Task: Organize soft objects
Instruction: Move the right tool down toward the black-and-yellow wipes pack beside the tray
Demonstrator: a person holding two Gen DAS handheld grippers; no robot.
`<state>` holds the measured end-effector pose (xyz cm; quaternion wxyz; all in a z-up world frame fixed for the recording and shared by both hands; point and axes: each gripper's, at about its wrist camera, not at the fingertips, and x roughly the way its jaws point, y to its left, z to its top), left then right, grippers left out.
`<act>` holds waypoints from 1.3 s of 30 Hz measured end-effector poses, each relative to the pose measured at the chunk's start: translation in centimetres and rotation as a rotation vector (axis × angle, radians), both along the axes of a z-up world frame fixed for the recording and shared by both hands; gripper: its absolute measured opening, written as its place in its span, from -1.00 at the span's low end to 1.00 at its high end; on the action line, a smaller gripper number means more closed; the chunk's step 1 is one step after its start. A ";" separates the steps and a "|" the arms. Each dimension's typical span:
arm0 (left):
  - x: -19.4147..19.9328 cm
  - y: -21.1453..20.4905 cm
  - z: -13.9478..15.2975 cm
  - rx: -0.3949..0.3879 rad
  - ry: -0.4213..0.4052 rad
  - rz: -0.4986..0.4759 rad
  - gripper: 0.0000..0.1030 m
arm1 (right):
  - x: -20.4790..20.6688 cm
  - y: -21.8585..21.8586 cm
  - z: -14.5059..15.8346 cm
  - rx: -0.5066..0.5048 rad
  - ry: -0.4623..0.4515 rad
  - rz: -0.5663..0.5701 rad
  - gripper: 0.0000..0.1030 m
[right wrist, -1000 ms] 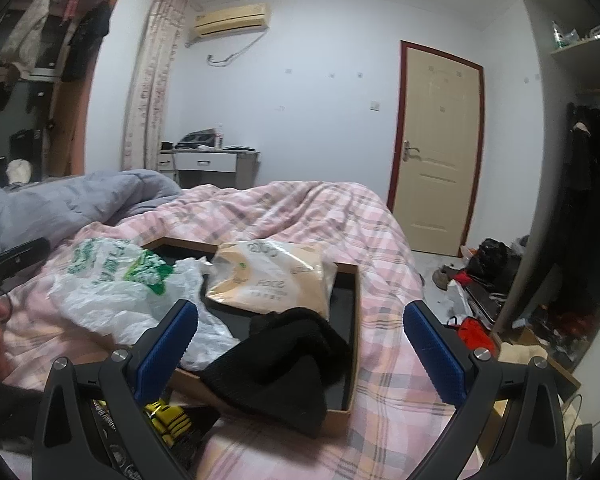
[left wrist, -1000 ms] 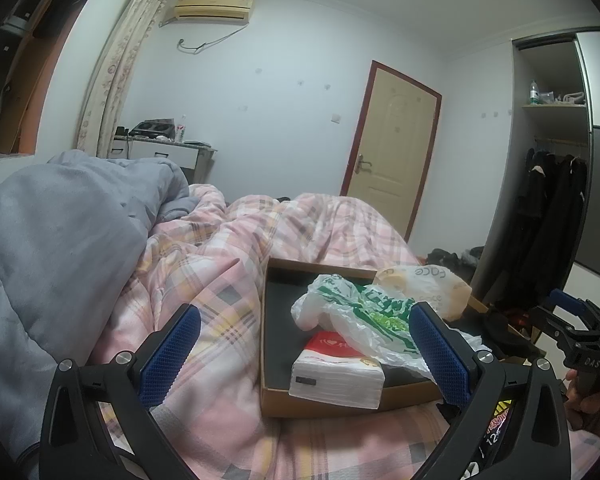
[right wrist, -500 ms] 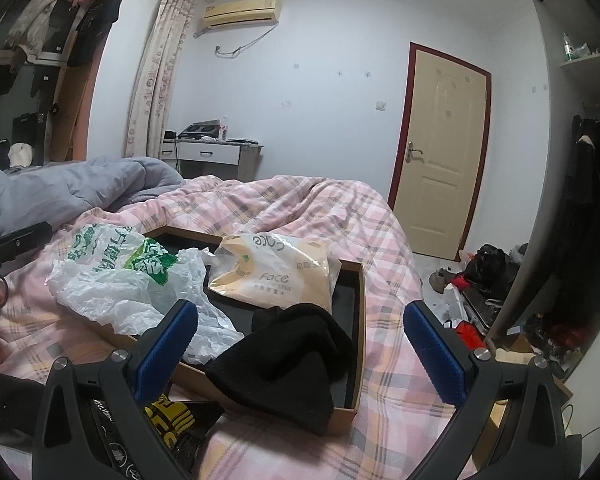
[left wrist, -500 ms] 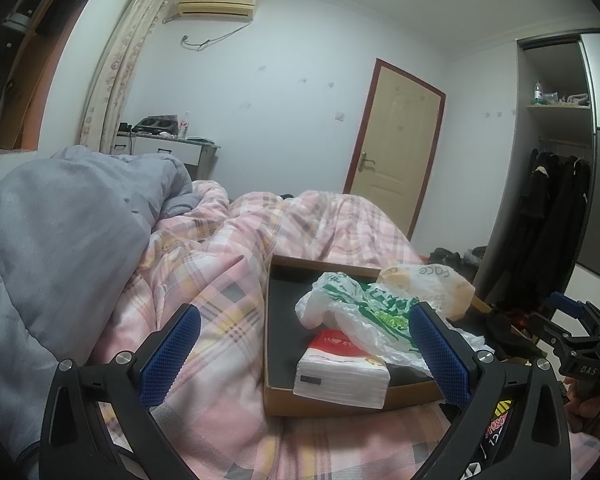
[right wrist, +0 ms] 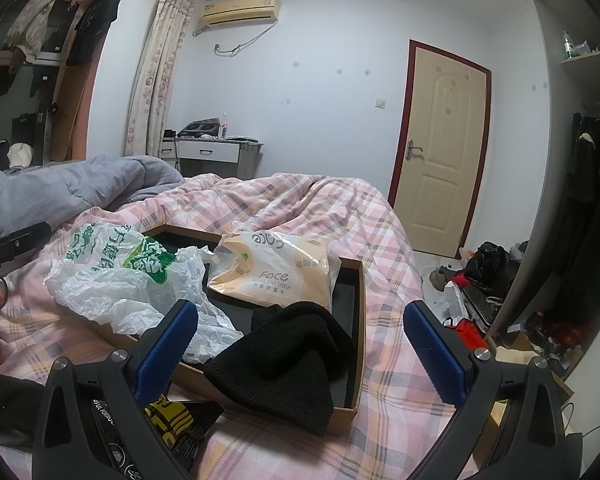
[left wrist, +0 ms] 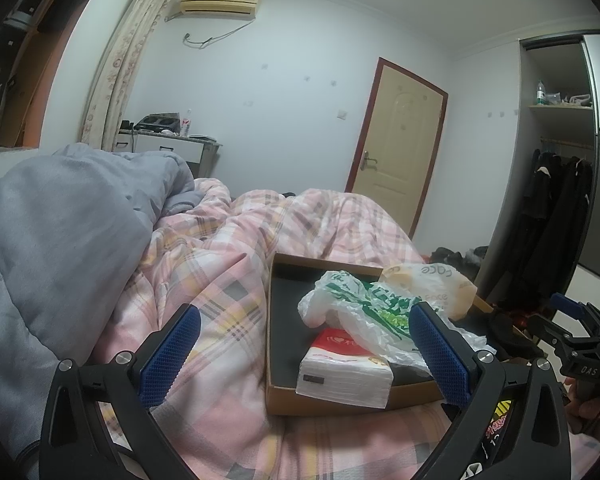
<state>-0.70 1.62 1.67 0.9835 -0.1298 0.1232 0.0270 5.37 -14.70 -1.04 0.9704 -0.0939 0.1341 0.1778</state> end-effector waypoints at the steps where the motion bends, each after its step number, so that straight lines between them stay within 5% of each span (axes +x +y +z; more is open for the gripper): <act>1: 0.0 0.0 0.0 0.001 -0.001 0.000 1.00 | 0.0 0.0 0.0 0.000 0.000 0.000 0.98; 39: 0.0 0.1 -0.1 0.000 -0.003 -0.001 1.00 | -0.2 -0.3 0.2 0.026 -0.002 0.010 0.99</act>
